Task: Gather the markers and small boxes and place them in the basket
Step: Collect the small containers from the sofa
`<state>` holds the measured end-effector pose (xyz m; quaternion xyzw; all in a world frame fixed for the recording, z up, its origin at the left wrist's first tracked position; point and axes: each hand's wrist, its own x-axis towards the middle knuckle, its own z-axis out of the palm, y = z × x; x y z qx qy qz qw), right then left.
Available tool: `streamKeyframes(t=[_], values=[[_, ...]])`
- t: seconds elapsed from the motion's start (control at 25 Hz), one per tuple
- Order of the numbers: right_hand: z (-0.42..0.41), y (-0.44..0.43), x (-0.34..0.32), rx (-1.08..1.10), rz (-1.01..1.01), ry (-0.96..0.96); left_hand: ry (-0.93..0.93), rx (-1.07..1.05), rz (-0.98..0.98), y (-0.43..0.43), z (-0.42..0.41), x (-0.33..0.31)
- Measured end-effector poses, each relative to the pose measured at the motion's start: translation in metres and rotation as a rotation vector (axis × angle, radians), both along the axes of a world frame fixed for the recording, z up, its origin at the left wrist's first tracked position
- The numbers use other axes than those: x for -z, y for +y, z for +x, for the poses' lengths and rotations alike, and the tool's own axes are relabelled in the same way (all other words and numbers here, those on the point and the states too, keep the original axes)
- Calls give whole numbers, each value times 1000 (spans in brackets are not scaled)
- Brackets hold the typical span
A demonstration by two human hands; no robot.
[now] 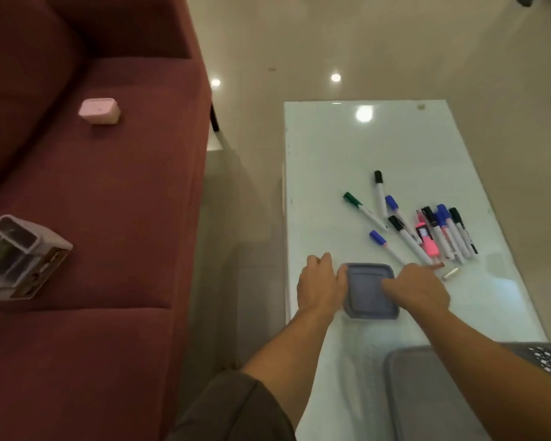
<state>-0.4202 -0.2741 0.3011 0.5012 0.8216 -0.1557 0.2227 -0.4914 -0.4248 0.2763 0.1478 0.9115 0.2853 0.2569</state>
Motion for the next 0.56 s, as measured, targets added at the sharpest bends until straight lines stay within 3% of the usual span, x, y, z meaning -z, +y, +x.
streamKeyframes(t=[0.08,0.16,0.32,0.56], values=[[-34,-18,-21,-57,134,149,135,-182,43,-29,-44,-17],[-85,-52,-37,-120,95,337,313,-406,76,-73,-103,-31],[-211,-179,-49,-409,-102,527,509,-829,34,-212,-219,-58],[-320,-394,-56,-637,-477,646,600,-1042,-210,-426,-296,-72]])
